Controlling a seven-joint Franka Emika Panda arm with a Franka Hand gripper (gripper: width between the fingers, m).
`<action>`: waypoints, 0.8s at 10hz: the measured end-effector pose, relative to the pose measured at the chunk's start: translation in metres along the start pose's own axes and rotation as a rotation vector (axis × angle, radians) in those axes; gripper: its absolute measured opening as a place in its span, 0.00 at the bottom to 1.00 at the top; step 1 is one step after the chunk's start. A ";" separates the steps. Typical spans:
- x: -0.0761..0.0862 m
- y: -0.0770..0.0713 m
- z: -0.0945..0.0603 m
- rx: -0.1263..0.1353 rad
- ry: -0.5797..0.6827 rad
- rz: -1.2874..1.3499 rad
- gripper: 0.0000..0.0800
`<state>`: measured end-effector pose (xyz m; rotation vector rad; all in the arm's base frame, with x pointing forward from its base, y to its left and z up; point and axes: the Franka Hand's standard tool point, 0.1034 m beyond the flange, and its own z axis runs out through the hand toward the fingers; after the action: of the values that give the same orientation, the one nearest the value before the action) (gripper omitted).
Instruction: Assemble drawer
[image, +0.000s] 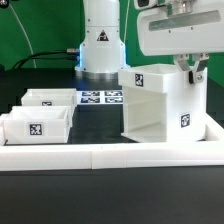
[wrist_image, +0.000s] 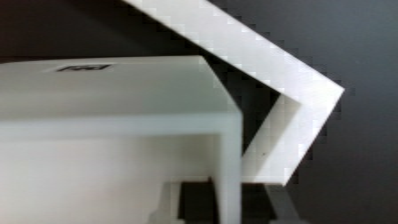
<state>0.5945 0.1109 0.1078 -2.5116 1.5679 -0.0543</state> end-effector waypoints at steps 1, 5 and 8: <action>0.000 0.000 0.000 0.002 -0.004 0.044 0.05; -0.002 0.000 0.001 0.009 -0.032 0.310 0.05; -0.002 0.002 0.004 0.009 -0.054 0.485 0.05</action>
Offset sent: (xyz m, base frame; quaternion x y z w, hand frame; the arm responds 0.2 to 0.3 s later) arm 0.0000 0.0000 0.0000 0.0000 0.0000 0.1296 0.9916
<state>0.5925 0.1127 0.1035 -2.0381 2.0926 0.0709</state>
